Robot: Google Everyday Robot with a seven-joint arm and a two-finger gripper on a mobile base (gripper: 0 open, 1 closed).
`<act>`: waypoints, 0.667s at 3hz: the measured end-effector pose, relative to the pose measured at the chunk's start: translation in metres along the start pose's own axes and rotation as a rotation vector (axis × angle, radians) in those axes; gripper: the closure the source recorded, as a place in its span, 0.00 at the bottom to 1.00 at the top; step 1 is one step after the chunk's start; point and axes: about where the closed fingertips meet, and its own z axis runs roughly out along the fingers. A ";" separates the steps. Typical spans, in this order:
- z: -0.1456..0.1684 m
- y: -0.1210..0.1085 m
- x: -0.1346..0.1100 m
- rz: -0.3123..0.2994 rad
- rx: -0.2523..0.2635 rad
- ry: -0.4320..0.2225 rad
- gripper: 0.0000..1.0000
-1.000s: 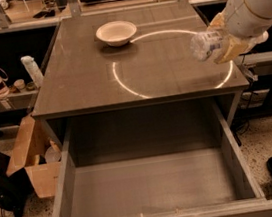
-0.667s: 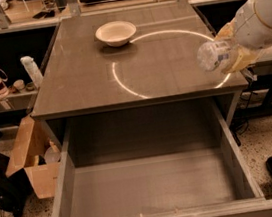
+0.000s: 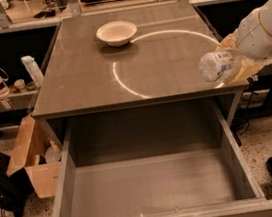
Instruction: Place blue plastic bottle into top drawer
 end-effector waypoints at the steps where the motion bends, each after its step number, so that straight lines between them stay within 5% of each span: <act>1: -0.001 0.002 -0.006 -0.020 -0.001 -0.011 1.00; 2: -0.012 0.021 -0.023 -0.065 0.002 -0.044 1.00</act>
Offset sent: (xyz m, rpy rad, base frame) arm -0.0808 0.0262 0.0055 0.0273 -0.0229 0.1610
